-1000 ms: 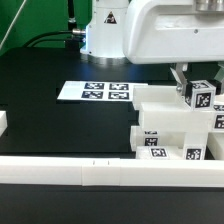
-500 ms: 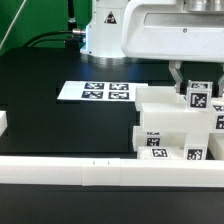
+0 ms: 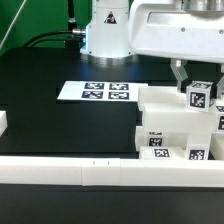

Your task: Assemble chair

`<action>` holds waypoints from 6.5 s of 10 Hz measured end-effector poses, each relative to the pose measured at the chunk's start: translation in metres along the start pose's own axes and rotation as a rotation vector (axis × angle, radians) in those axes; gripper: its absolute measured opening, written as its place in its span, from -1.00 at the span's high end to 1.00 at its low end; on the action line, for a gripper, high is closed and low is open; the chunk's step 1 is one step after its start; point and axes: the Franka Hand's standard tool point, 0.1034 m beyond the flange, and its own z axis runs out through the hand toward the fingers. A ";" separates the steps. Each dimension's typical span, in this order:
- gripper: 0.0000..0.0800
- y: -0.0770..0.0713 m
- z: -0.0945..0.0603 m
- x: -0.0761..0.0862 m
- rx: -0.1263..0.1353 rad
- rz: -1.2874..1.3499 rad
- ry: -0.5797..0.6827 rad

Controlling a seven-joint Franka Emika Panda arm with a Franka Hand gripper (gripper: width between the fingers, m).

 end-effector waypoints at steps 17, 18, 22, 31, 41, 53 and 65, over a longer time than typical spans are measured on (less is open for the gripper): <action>-0.62 -0.006 0.003 -0.010 0.001 -0.605 -0.023; -0.62 -0.009 0.004 -0.013 0.001 -0.712 -0.025; -0.62 -0.004 0.004 -0.007 0.004 -0.958 -0.025; 0.29 -0.003 0.004 -0.007 0.015 -0.610 -0.031; 0.29 -0.008 0.004 -0.010 0.021 0.095 -0.039; -0.62 -0.012 0.005 -0.012 -0.008 -0.956 -0.003; 0.29 -0.004 0.006 -0.005 -0.012 -1.276 -0.012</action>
Offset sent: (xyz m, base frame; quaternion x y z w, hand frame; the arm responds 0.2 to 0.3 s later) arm -0.0009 -0.0048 -0.0111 -0.0186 -0.0024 0.2048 0.9786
